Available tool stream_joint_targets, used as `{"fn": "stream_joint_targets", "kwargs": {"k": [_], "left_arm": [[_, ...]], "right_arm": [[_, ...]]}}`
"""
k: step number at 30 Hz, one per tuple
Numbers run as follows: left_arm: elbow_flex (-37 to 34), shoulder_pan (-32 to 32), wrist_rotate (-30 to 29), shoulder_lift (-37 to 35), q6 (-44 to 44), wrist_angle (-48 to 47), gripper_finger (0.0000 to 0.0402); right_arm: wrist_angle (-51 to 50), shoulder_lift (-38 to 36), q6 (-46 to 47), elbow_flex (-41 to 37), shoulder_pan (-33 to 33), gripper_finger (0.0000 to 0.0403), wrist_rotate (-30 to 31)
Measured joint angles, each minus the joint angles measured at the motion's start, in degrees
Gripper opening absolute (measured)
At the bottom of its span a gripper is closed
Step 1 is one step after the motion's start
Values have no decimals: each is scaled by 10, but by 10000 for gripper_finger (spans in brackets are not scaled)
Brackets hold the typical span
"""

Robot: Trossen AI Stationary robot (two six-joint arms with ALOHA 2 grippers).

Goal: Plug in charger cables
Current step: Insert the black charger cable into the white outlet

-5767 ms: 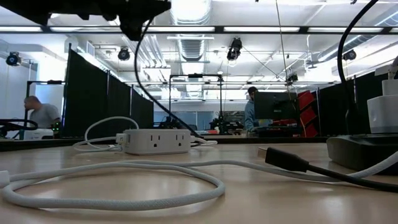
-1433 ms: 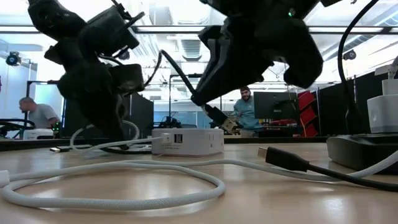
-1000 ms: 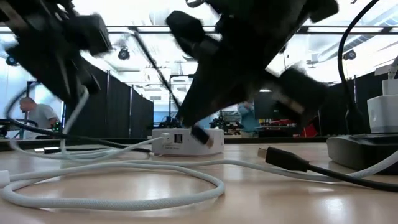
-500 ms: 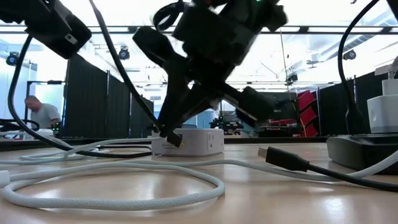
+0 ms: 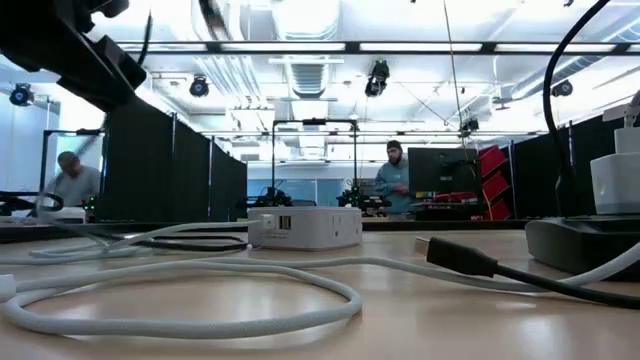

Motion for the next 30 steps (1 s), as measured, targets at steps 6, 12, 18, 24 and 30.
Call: {"fn": "stream_joint_targets", "kwargs": {"k": [6,12,18,24,30], "left_arm": [[1,0,-67,-3,53,32,103],[22,0,-98,-10,214,211,103],[23,0,-102,-9,305,316,103],[23,0,-101,9,317,345,103],[23,0,-94,18,332,369,103]], "right_arm": [[260,-35,184,-27,1,0,-48],[272,-30,288,-30,0,0,-50],[284,-27,333,-30,1,0,-78],[282,-25,322,-30,-2,0,-73],[280,-25,318,-30,-4,0,-73]]}}
